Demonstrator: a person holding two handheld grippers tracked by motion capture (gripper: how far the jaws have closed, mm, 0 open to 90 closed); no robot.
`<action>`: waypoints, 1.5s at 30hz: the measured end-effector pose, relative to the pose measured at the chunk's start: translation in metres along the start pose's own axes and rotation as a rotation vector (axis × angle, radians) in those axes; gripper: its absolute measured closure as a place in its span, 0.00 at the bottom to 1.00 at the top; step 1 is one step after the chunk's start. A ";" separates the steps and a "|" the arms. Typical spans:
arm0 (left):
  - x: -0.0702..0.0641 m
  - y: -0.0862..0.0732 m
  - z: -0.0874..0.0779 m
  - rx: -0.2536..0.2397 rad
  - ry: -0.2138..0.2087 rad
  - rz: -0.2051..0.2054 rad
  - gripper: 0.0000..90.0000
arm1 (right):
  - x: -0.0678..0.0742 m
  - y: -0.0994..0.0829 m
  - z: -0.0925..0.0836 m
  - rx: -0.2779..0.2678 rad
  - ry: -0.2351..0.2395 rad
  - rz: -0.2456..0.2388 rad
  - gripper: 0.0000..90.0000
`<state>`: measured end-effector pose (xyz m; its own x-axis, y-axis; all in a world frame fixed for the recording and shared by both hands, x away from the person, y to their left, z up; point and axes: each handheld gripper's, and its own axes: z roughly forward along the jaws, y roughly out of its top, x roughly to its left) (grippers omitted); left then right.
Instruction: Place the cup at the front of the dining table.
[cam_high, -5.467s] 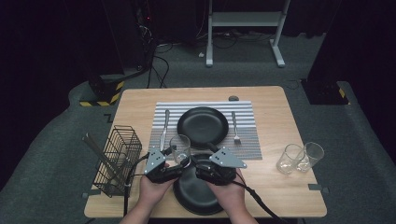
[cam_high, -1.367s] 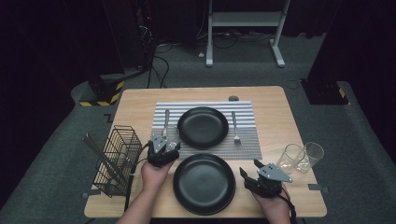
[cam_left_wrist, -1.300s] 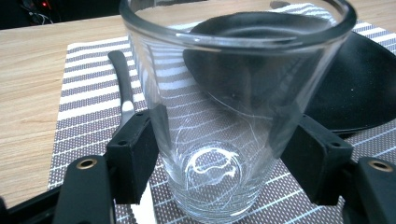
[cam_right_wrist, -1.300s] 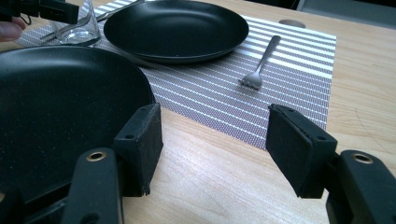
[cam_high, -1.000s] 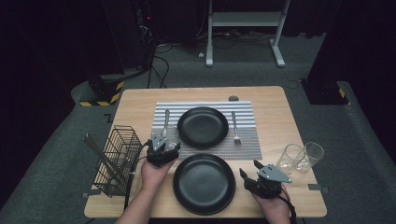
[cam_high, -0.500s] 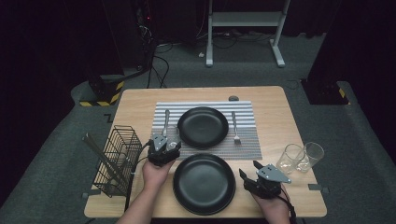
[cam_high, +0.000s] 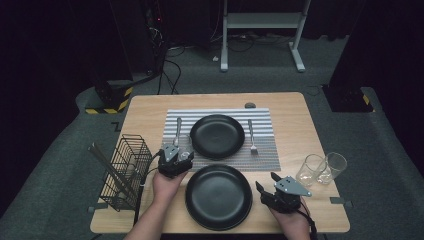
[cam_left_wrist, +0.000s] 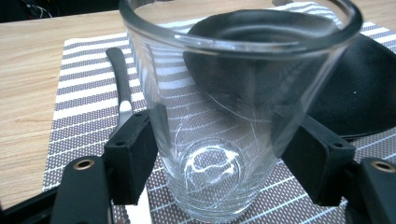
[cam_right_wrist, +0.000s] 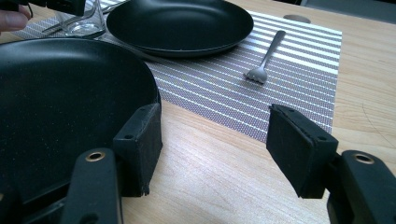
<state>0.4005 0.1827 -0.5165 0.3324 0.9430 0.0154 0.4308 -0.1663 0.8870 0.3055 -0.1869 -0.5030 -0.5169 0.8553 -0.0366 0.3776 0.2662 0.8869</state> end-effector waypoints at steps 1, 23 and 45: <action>0.000 0.000 0.000 0.001 -0.004 -0.002 0.31 | 0.000 0.000 0.000 0.000 0.000 0.000 0.39; -0.003 -0.007 -0.032 0.067 -0.043 -0.018 0.29 | 0.002 -0.003 0.004 0.017 0.007 -0.007 0.39; -0.012 -0.058 -0.094 0.185 -0.028 0.121 0.52 | -0.001 -0.013 0.014 0.083 -0.012 -0.005 0.40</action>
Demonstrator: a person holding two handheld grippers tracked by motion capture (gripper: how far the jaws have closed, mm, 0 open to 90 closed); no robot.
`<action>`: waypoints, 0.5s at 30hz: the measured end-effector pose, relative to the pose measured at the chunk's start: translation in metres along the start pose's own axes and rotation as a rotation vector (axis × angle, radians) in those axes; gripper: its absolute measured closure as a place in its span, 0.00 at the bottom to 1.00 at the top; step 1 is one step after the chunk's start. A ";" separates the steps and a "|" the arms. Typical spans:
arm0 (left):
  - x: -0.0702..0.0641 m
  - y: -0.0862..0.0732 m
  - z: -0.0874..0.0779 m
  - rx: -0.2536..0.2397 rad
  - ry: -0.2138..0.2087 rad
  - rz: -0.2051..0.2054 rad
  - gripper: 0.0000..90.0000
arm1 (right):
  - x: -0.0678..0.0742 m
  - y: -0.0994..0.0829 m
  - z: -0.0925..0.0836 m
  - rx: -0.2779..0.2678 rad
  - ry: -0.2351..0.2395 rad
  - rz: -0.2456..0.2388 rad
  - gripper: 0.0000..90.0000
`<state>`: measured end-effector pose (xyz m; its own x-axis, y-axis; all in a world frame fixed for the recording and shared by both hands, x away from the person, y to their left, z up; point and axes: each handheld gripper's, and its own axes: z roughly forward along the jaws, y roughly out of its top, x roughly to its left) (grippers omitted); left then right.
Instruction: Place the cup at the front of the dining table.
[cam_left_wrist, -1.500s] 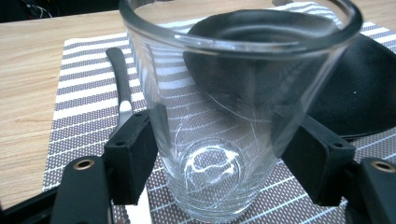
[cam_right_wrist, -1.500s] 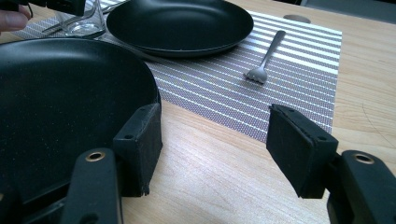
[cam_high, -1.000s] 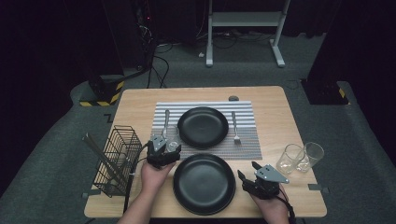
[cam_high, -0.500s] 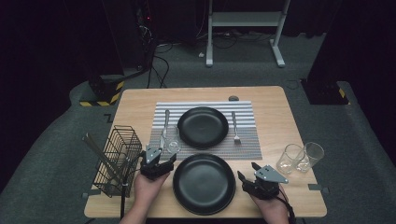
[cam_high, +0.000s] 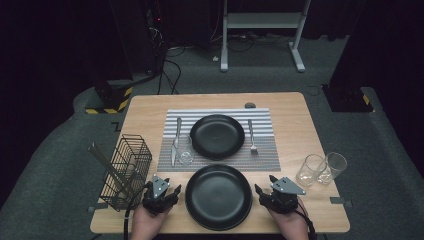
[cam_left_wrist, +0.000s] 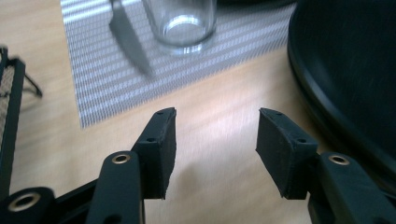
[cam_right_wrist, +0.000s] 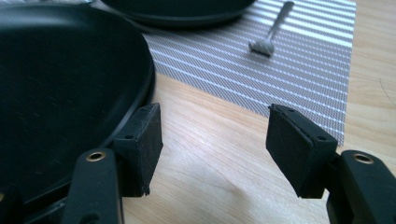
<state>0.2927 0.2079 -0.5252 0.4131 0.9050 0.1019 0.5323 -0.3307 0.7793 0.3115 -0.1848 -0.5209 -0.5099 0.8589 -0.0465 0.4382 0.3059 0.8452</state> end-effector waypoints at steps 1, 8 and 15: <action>0.000 -0.002 0.001 0.015 0.001 0.002 0.52 | -0.001 -0.001 0.001 0.010 -0.009 0.006 0.40; 0.001 -0.006 0.003 0.025 -0.017 -0.046 0.47 | -0.010 -0.006 0.008 0.109 -0.066 0.084 0.39; 0.004 -0.004 0.007 0.039 -0.045 -0.083 0.37 | -0.011 -0.005 0.014 0.182 -0.071 0.098 0.36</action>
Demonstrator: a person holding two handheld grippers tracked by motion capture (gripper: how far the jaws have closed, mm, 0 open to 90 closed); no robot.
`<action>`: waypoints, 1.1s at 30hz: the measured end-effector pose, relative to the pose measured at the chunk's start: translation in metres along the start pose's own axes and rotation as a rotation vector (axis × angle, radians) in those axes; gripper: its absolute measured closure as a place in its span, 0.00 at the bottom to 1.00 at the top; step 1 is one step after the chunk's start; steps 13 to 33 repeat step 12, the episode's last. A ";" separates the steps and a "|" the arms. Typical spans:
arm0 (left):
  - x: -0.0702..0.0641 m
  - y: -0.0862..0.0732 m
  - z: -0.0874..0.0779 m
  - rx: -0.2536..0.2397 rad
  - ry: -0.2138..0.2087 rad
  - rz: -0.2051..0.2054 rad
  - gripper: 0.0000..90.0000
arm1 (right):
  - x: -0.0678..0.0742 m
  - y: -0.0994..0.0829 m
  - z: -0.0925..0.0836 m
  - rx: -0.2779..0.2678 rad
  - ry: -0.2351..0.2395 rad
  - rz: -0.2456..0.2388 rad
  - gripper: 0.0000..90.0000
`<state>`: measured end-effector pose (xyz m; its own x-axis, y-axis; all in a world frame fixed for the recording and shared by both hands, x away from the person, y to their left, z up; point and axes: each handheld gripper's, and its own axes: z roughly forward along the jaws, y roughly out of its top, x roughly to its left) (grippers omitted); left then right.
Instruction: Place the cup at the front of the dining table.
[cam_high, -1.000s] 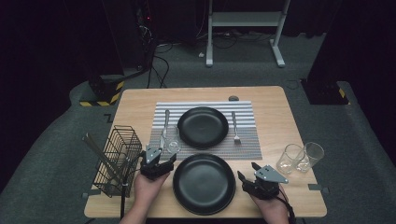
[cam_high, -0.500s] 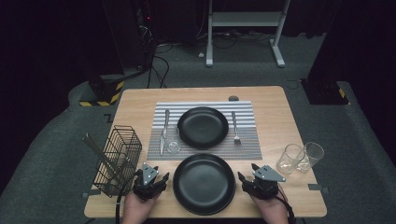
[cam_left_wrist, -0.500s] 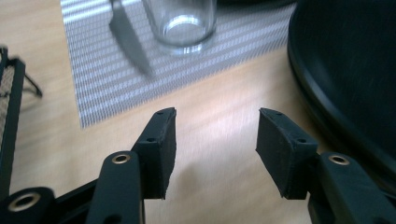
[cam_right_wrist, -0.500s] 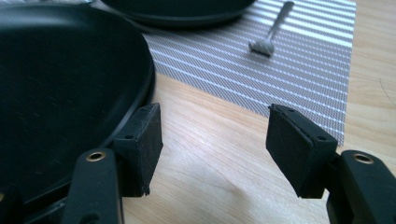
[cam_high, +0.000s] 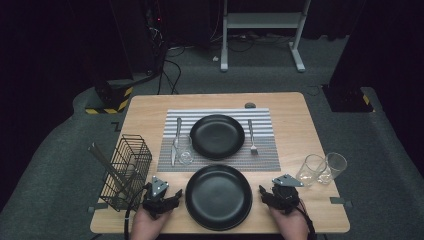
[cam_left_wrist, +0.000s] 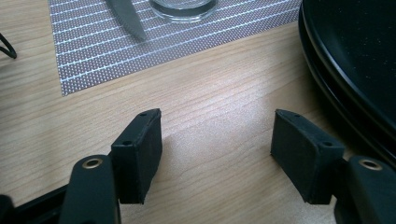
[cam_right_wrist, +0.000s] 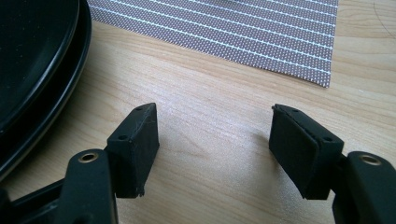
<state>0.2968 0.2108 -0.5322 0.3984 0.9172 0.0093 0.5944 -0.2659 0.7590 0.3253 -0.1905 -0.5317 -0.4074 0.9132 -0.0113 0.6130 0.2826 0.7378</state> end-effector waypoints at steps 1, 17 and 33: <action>0.000 0.000 0.000 0.000 0.000 0.000 0.37 | 0.000 0.000 0.000 -0.001 -0.002 -0.001 0.36; -0.001 0.000 0.001 0.006 -0.027 0.018 0.31 | 0.001 0.000 0.000 -0.002 -0.005 0.000 0.37; -0.001 0.000 0.001 0.006 -0.027 0.018 0.31 | 0.001 0.000 0.000 -0.002 -0.005 0.000 0.37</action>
